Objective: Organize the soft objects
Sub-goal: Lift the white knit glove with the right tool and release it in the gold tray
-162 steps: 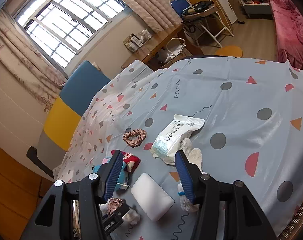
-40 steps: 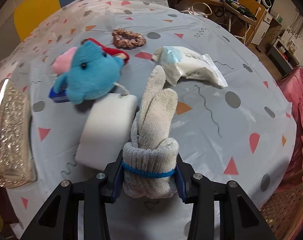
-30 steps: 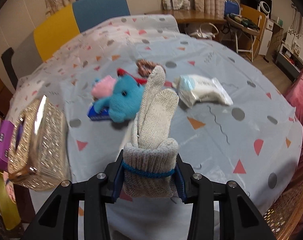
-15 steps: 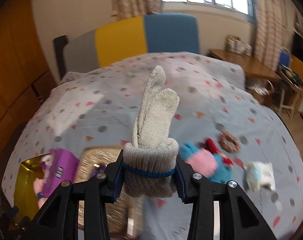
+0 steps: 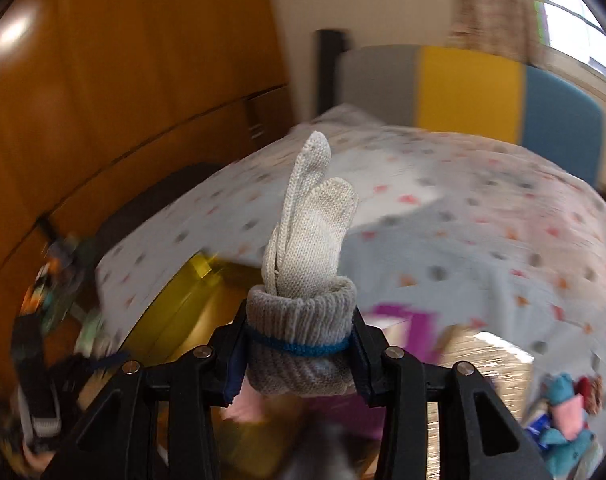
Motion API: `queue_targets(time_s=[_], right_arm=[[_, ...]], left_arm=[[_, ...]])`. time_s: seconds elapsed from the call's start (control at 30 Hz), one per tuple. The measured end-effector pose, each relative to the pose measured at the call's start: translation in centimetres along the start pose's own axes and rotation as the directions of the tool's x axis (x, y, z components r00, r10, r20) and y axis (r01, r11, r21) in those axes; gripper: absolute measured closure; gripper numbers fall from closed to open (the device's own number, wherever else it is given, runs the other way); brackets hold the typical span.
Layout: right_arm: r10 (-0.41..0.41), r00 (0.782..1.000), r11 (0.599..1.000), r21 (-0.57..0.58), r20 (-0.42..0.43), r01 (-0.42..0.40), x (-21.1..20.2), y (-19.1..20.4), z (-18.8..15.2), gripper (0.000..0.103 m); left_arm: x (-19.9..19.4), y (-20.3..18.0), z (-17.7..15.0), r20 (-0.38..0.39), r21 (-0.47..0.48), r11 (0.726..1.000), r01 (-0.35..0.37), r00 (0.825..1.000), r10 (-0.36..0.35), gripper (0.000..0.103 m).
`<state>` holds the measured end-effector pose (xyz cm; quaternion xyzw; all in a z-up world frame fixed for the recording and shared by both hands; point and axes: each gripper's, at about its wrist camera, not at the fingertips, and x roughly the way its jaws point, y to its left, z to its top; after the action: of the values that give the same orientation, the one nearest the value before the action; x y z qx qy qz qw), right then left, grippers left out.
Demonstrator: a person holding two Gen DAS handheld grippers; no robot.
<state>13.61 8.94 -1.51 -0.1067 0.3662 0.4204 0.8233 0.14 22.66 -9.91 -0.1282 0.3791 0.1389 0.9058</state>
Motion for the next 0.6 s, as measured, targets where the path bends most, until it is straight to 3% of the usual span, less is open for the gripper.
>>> queue_targets(time_s=[0.17,0.3,0.6], right_arm=[[0.037,0.993,0.996,-0.082,-0.113,-0.046,2.8,3.8,-4.0,0.06],[0.011,0.984,0.996,-0.084,-0.179,-0.026,5.2,5.1,-7.1,0.06],[-0.043,0.976,0.999,-0.04,-0.216,0.035,5.9,4.4,-10.1,0.055]], left_arm=[[-0.6,1.2,0.4,0.024,-0.032,0.999,-0.02,1.0,0.02,0.014],[-0.8,1.5,0.4,0.032,-0.038,0.999,-0.032,0.999,0.033,0.013],[-1.3,1.4,0.2,0.038,-0.022,0.999,-0.034,0.999,0.035,0.012]])
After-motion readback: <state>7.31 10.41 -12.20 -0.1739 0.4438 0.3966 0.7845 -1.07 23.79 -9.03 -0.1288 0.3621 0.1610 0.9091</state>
